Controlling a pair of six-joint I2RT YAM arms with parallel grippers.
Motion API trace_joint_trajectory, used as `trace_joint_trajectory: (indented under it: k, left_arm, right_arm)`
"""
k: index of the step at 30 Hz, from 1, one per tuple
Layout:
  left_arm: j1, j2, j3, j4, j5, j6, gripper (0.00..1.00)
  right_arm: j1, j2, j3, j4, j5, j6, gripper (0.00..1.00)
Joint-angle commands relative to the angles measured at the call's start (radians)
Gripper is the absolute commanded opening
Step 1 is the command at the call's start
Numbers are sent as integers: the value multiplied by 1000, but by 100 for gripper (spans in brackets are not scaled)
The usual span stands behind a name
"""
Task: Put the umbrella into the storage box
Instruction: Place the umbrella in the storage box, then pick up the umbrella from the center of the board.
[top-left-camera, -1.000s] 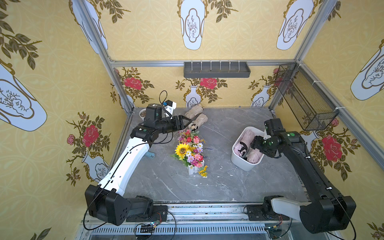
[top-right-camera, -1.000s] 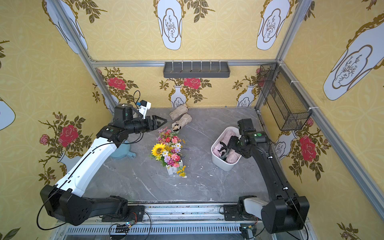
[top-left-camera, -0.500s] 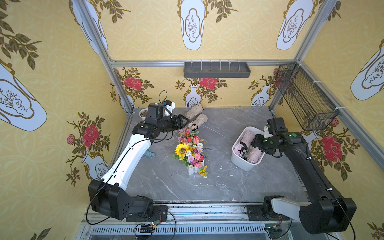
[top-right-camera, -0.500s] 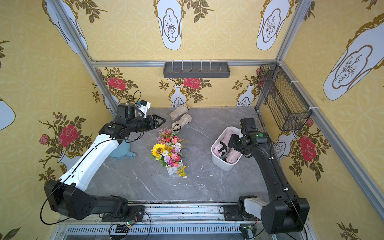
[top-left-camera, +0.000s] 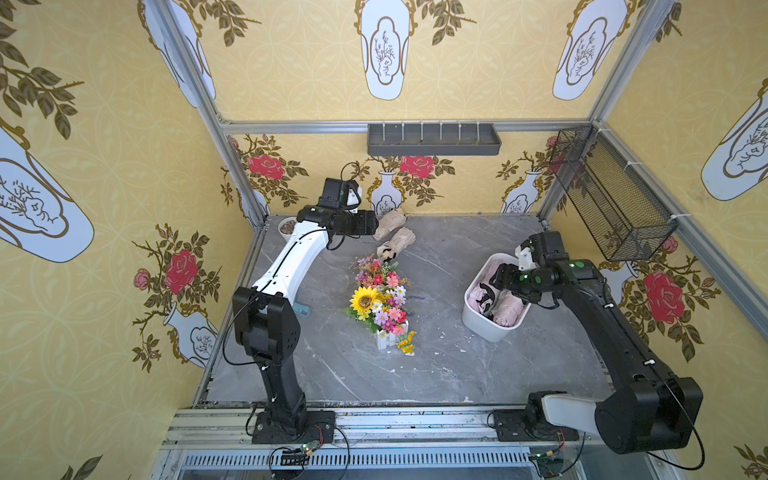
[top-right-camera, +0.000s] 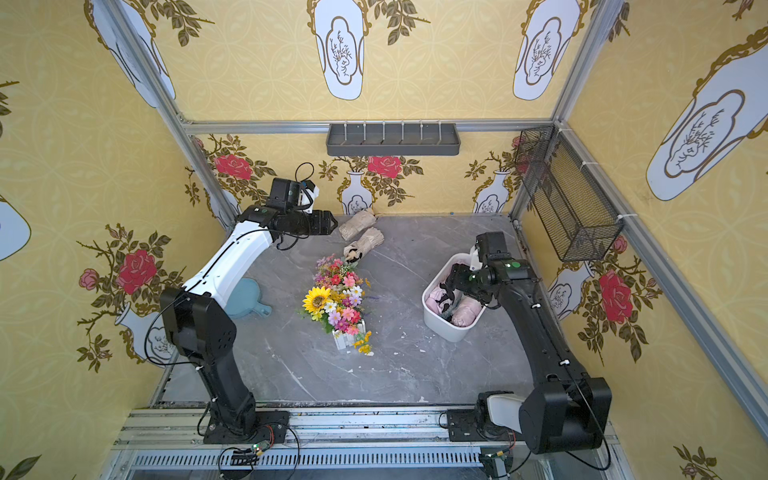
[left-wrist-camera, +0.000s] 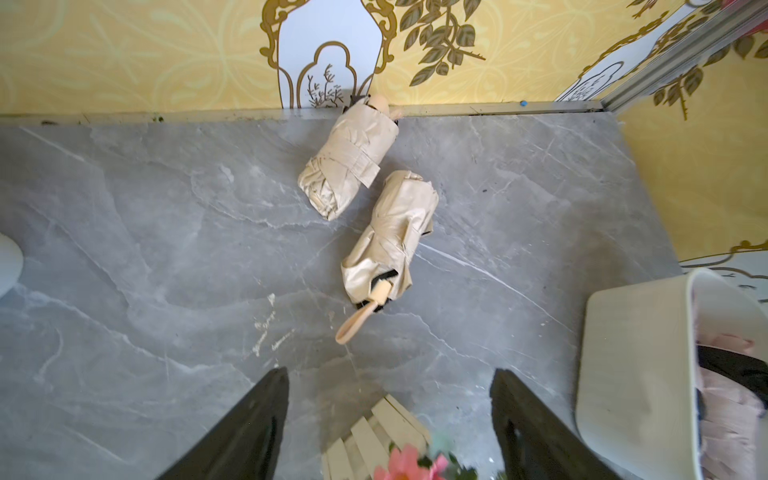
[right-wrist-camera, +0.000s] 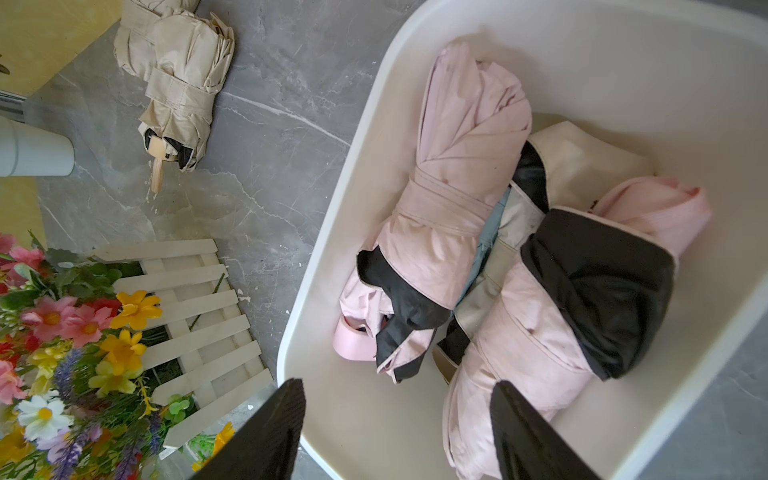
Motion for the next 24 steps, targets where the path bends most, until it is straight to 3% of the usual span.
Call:
trace_joint_trajectory:
  k: [1, 8, 16, 24]
  left_arm:
    - [1, 99, 95, -47, -1, 132, 83]
    - [-3, 317, 317, -99, 82, 200, 84]
    - [-20, 456, 391, -99, 137, 223, 84]
    - [-50, 556, 441, -101, 82, 259, 82]
  right_arm:
    - [2, 15, 13, 36, -34, -22, 77]
    - [3, 3, 3, 63, -63, -3, 77]
    - [4, -21, -24, 92, -88, 34, 78]
    - [3, -39, -72, 131, -109, 56, 78]
